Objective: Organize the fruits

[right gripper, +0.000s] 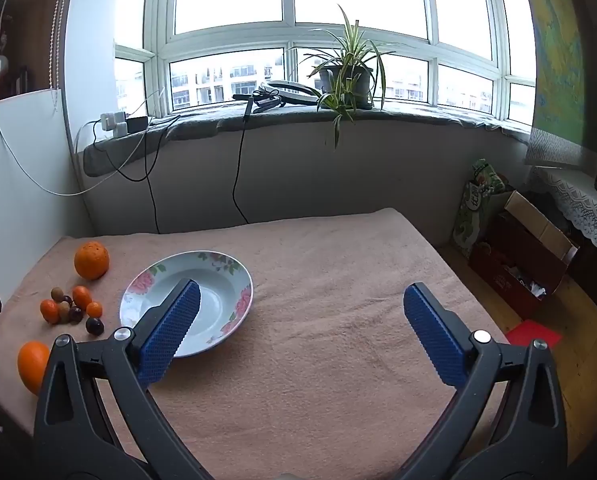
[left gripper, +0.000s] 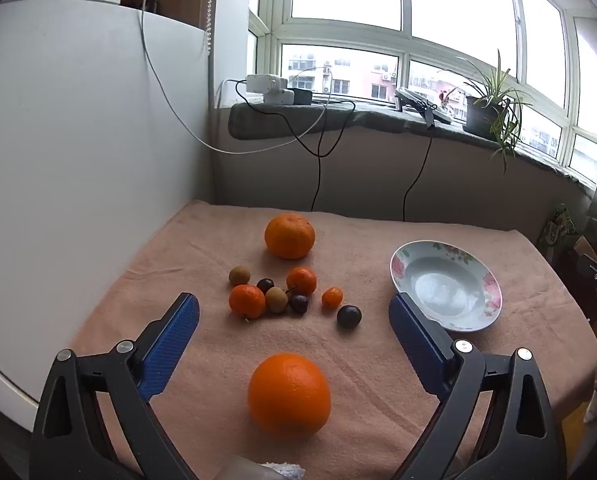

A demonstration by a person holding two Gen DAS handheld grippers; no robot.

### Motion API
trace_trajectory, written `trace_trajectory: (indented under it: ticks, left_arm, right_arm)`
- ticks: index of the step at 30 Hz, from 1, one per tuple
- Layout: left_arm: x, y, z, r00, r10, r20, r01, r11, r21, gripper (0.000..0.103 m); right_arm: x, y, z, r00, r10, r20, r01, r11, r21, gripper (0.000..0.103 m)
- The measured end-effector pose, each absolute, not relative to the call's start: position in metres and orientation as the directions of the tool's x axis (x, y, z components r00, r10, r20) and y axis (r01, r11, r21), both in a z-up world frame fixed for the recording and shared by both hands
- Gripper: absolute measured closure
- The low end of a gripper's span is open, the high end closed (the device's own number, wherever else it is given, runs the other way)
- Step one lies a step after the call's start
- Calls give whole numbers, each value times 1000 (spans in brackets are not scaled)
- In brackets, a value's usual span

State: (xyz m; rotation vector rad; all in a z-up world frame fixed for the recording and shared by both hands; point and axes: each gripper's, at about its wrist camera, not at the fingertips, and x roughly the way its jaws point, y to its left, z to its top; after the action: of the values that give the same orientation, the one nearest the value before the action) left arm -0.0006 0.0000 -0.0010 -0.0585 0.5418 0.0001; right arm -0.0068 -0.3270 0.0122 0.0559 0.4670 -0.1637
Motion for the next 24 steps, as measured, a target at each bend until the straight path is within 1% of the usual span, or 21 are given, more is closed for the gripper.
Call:
trace_trajectory:
  ticks: [8, 9, 24]
  left_arm:
    - [-5, 3, -3, 838, -71, -541, 25, 995, -92, 7]
    - [0, 2, 0, 850, -28, -526, -15, 997, -77, 7]
    - [0, 6, -3, 841, -38, -540, -19, 995, -100, 7]
  right_arm:
    - [-6, -325, 12, 879, -152, -453, 180, 984, 18, 0]
    - [-5, -324, 12, 878, -152, -454, 181, 983, 19, 0]
    - [-8, -324, 8, 881, -146, -451, 178, 984, 29, 0]
